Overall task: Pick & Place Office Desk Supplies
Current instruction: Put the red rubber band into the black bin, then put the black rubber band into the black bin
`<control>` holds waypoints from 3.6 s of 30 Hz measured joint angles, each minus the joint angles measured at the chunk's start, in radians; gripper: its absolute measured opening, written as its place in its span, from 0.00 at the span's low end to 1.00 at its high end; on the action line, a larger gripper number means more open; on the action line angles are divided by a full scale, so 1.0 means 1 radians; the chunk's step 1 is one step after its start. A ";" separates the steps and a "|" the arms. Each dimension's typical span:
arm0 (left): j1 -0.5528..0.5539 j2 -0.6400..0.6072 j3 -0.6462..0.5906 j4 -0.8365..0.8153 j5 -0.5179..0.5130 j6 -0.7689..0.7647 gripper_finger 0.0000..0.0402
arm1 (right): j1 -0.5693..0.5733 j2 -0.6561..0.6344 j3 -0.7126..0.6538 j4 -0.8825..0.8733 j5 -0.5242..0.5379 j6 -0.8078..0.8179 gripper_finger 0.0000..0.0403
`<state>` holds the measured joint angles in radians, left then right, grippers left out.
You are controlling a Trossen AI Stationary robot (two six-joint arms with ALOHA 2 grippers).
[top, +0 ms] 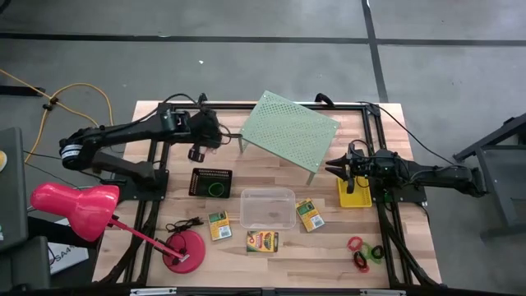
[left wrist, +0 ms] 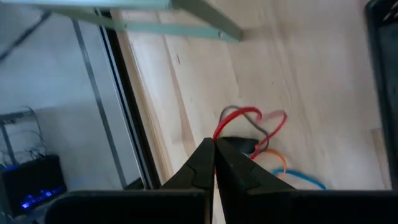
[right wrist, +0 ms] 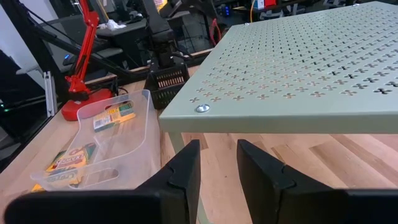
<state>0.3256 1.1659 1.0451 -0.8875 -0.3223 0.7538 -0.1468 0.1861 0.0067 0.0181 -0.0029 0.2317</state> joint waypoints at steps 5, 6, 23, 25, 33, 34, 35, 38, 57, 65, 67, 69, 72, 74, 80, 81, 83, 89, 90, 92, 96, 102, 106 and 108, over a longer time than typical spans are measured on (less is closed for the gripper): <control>-0.080 -0.056 0.000 -0.003 0.000 -0.043 0.00 | 0.000 0.000 0.000 0.000 0.000 0.000 0.23; -0.100 -0.067 0.000 -0.003 0.000 -0.048 0.00 | 0.000 0.000 0.000 0.000 0.000 0.000 0.23; -0.442 -0.154 0.000 -0.091 -0.001 -0.278 0.00 | 0.000 0.000 0.000 0.000 0.000 0.000 0.23; -0.465 -0.152 0.000 -0.101 -0.014 -0.306 0.00 | 0.000 0.000 0.000 0.000 0.000 0.000 0.23; -0.484 -0.072 -0.001 -0.198 -0.048 -0.532 0.00 | 0.000 0.000 0.000 0.000 0.000 0.000 0.23; -0.484 -0.050 -0.002 -0.212 -0.047 -0.565 0.00 | 0.000 0.000 0.000 0.000 0.000 0.000 0.23; -0.484 -0.027 -0.004 -0.222 -0.045 -0.593 0.00 | 0.000 0.000 0.000 0.000 0.000 0.000 0.23; -0.484 0.042 -0.021 -0.223 0.012 -0.630 0.00 | 0.000 0.000 0.000 0.000 0.000 0.000 0.23; -0.458 0.233 -0.026 -0.208 0.154 -0.679 0.00 | 0.000 0.000 0.000 0.000 0.000 0.000 0.23; -0.414 0.233 -0.026 -0.204 0.215 -0.664 0.05 | 0.000 0.000 0.000 0.000 0.000 0.000 0.23; -0.404 0.233 -0.026 -0.204 0.217 -0.664 0.08 | 0.000 0.000 0.000 0.000 0.000 0.000 0.23; -0.396 0.233 -0.026 -0.204 0.216 -0.657 0.10 | 0.000 0.000 0.000 0.000 0.000 0.000 0.23; -0.388 0.233 -0.026 -0.204 0.217 -0.656 0.13 | 0.000 0.000 0.000 0.000 0.000 0.000 0.23; -0.386 0.233 -0.026 -0.203 0.217 -0.656 0.14 | 0.000 0.000 0.000 0.000 0.000 0.000 0.23; -0.386 0.233 -0.026 -0.194 0.221 -0.656 0.14 | 0.000 0.000 0.000 0.000 0.000 0.000 0.23; -0.386 0.233 -0.026 -0.193 0.231 -0.653 0.14 | 0.000 0.000 0.000 0.000 0.000 0.000 0.23; -0.386 0.233 -0.026 -0.179 0.254 -0.641 0.14 | 0.000 0.000 0.000 0.000 0.000 0.000 0.23; -0.379 0.233 -0.026 -0.166 0.277 -0.620 0.14 | 0.000 0.000 0.000 0.000 0.000 0.000 0.23; -0.373 0.233 -0.026 -0.166 0.284 -0.620 0.14 | 0.000 0.000 0.000 0.000 0.000 0.000 0.23; -0.359 0.233 -0.026 -0.166 0.295 -0.620 0.14 | 0.000 0.000 0.000 0.000 0.000 0.000 0.23; -0.333 0.233 -0.026 -0.165 0.302 -0.620 0.14 | 0.000 0.000 0.000 0.000 0.000 0.000 0.23; -0.271 0.233 -0.026 -0.155 0.270 -0.618 0.14 | 0.000 0.000 0.000 0.000 0.000 0.000 0.23; -0.194 0.233 -0.026 -0.150 0.241 -0.655 0.14 | 0.000 0.000 0.000 0.000 0.000 0.000 0.23; -0.148 0.233 -0.026 -0.141 0.239 -0.669 0.14 | 0.000 0.000 0.000 0.000 0.000 0.000 0.23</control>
<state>0.1780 1.3987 1.0187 -1.0282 -0.0831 0.0844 -0.1470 0.1864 0.0067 0.0184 -0.0029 0.2314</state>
